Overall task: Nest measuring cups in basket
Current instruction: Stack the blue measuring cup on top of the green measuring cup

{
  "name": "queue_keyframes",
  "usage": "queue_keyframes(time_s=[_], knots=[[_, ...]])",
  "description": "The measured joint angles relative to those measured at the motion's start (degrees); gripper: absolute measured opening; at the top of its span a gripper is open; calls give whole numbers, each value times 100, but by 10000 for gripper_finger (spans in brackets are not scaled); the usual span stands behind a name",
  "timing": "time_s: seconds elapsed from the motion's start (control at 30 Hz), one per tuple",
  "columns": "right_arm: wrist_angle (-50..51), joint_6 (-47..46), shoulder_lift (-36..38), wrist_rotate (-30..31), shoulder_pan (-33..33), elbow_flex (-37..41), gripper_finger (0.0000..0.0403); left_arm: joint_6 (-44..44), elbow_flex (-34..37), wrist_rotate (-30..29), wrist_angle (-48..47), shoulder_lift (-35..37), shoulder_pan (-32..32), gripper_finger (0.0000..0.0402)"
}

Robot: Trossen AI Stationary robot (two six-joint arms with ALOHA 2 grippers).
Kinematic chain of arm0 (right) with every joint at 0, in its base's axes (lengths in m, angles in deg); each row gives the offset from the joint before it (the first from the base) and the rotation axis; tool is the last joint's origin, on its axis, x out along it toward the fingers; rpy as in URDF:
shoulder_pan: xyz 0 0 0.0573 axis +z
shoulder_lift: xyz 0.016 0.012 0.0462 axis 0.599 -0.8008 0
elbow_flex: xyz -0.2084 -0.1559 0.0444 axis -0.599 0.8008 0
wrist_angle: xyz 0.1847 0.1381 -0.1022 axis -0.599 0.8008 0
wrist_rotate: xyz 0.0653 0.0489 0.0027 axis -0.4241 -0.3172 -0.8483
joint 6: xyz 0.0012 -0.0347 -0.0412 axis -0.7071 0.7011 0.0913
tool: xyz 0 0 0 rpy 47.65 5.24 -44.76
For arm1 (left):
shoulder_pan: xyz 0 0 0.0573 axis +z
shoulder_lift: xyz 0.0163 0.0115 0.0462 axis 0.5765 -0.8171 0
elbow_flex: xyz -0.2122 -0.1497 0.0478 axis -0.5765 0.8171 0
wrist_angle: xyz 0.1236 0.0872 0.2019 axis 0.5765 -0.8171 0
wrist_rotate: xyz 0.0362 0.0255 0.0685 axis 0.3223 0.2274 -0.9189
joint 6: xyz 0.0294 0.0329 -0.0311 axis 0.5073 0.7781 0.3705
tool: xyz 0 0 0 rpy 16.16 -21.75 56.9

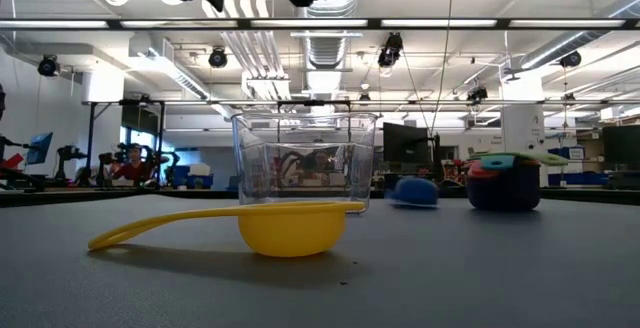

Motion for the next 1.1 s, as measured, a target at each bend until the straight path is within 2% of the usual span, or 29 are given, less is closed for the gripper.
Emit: queue_keyframes(time_s=[0.2, 0.3, 0.4, 0.5, 0.67, 0.83, 1.0, 1.1], knots=[[-5, -690, 252, -781, 34, 145, 183, -78, 4, 5, -301, 234, -76, 61], [-3, -1251, 265, -965, -92, 273, 183, -91, 25, 12, -524, 414, -132, 51], [0, -1645, 263, -1574, -495, 280, 183, -103, 183, -113, -591, 757, -167, 41], [-8, -1547, 183, -2182, -1072, 280, 182, -212, 464, -517, -579, 1185, -231, 39], [-485, -158, 156, -3137, -2190, 335, 182, -453, 1004, -1235, -579, 2047, -293, 38], [-1573, 1703, 206, -4525, -3324, 497, 182, -592, 1649, -1496, -519, 2873, -292, 38], [-2764, 3135, 358, -5820, -4512, 1111, 183, -560, 2046, -1663, -407, 3582, -291, 38], [-3320, 3690, 431, -6320, -5155, 1658, 182, -587, 2202, -1663, -415, 3870, -291, 38]])
